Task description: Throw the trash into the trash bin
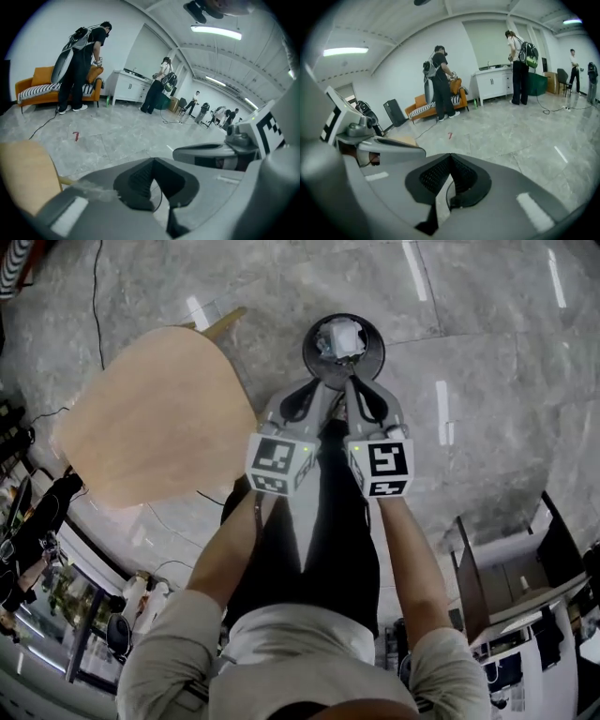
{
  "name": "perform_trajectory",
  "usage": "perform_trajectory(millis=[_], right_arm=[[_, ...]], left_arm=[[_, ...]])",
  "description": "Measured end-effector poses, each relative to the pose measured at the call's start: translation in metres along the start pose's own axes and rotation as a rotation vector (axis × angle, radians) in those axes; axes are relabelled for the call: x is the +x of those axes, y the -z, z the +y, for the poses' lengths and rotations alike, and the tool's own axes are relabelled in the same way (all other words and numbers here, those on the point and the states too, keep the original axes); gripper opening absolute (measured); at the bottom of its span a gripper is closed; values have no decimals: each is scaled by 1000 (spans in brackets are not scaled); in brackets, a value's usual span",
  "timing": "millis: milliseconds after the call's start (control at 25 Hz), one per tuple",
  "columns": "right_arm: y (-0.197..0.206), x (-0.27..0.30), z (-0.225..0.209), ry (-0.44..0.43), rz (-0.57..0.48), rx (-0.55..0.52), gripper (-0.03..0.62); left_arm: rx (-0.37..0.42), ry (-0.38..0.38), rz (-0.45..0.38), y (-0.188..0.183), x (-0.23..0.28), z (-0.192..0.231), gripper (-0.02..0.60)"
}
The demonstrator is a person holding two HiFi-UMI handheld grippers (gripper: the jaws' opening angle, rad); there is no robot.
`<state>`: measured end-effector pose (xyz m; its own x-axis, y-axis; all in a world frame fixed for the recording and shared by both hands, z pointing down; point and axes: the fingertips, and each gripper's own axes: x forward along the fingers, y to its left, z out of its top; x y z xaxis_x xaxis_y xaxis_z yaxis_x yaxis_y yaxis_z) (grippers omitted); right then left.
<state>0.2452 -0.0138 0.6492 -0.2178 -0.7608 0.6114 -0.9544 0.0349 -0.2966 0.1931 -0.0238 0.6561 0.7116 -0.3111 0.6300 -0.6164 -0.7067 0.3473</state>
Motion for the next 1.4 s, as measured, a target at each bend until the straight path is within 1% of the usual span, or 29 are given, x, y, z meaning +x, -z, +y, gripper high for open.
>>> perform_trajectory(millis=[120,240,320,400,520,680,800,920,1080,1240,1400], right_arm=[[-50,-32,17,-17,-120,0,8],[-88,-73,40,-21,-181,-19,8],[-115,-103,53,-13,-217,-50,8],[-142,-136,63,-2,-255,-77,8],[-177,-182,72,23,-311,-81,8],[-221,-231,78,46,-388,-98,8],[-254,-251,86,55,-438,-140,8],[-276,-269,100,64,-475,-162,8],[-293,-292,124,67,-510,-202,8],[-312,-312,140,70,-554,-239,8],[-329,-320,143,71,-597,-271,6]], left_arm=[[30,20,-7,-38,-29,-13,18],[74,25,-27,-79,-67,-30,18],[81,21,-63,-109,-91,-45,18],[71,23,-105,-137,-112,-65,18],[64,47,-160,-169,-141,-100,18],[113,50,-238,-206,-179,-138,18],[164,49,-305,-239,-204,-149,18],[199,59,-353,-261,-229,-154,18],[206,70,-398,-281,-257,-165,18],[225,80,-444,-298,-273,-175,18],[252,96,-489,-315,-282,-180,18]])
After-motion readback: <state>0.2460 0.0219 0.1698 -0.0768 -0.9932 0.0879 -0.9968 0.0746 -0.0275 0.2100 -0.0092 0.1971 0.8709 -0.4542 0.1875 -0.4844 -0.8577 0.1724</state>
